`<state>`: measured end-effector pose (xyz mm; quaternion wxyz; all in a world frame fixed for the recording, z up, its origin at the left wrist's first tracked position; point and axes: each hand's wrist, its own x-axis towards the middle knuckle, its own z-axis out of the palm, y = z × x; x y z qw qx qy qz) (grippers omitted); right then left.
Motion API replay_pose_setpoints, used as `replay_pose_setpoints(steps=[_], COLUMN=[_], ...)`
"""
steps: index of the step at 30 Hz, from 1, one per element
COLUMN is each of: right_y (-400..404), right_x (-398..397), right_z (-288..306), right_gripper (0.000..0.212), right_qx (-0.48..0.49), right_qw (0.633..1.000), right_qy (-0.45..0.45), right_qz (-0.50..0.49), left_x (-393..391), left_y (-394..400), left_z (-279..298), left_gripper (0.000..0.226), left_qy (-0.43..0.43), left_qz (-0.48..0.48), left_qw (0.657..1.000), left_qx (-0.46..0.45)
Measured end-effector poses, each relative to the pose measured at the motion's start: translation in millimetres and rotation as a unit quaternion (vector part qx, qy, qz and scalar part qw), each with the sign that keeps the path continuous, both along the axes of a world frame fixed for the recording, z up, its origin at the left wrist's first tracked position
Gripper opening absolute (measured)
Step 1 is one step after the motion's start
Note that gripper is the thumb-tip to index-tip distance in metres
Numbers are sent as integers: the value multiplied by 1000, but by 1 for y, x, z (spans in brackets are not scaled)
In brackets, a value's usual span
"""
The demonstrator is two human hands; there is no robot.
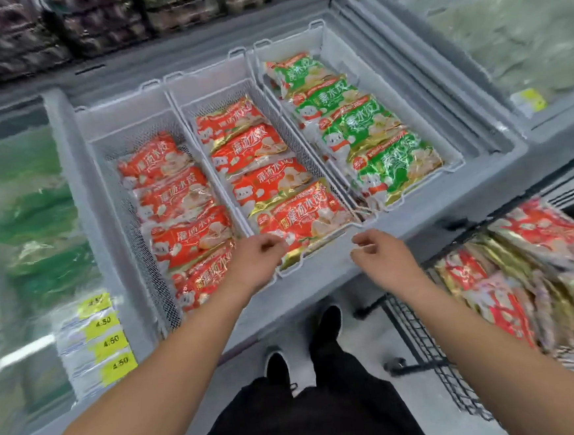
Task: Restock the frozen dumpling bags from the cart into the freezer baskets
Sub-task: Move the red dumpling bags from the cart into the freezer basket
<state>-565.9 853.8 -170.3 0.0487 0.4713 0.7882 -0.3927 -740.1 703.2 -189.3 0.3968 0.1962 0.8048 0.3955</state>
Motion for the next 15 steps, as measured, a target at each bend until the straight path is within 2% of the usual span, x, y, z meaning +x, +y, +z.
replay_pose_setpoints(steps=[3,8,15], right_y=[-25,-55,-83], right_x=[41,112,213], right_z=[8,9,4], right_gripper=[29,26,28], right_qx=[2,13,-7], right_qw=[998,988,956], right_qy=[7,2,8], right_qz=[-56,-156,-292], left_x=[26,75,158], left_y=[-4,4,29], left_z=[8,10,2], left_gripper=[9,24,23], left_qy=[-2,-8,-27], left_qz=[-43,-129,-239], left_qw=[999,991,971], left_qx=[15,20,17])
